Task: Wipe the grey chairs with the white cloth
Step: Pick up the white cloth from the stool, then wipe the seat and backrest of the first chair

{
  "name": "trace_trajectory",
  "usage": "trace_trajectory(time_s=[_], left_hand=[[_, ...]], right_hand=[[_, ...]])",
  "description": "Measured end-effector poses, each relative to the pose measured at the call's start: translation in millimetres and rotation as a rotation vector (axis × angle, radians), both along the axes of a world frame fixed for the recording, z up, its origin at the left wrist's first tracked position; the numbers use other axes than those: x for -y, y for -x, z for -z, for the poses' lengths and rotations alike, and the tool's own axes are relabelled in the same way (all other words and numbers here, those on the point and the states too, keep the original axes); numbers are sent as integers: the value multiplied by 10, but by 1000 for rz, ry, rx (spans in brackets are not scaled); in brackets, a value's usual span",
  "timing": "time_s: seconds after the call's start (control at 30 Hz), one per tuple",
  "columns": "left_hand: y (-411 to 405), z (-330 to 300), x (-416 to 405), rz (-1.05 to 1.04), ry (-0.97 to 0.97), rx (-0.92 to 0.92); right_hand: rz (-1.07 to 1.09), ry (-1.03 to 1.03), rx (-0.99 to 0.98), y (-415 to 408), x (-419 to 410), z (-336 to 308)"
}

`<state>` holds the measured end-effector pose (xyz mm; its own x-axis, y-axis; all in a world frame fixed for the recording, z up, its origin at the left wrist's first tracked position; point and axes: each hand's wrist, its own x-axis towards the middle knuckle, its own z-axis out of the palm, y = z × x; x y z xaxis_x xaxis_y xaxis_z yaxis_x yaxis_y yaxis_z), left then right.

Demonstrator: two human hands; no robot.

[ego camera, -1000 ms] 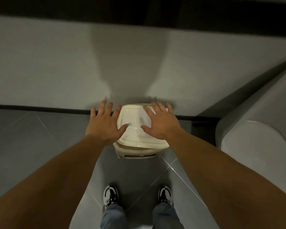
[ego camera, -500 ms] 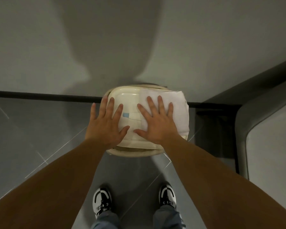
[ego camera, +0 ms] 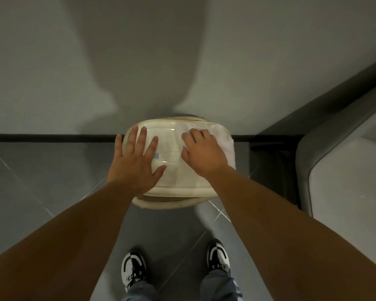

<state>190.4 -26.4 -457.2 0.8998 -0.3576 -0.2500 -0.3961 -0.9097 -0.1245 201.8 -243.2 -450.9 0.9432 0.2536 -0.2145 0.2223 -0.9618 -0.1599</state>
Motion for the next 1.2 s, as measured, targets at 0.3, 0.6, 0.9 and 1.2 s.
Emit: trace_trajectory(time_s=[0.3,0.6,0.9,1.2], left_hand=[[-40,-1032,409,56,-49,2],[-102,-2055,1290,325,52,65],[309,-2880,2473,595,100,140],[792,-3128,3681,715,161,196]], right_hand=[[35,-89,103,213,446,-889],[310,-80,306,798,1284,-1985],[610,38,431,1698,2432,-3110],[822,-14,498,2387,3614,-3348]])
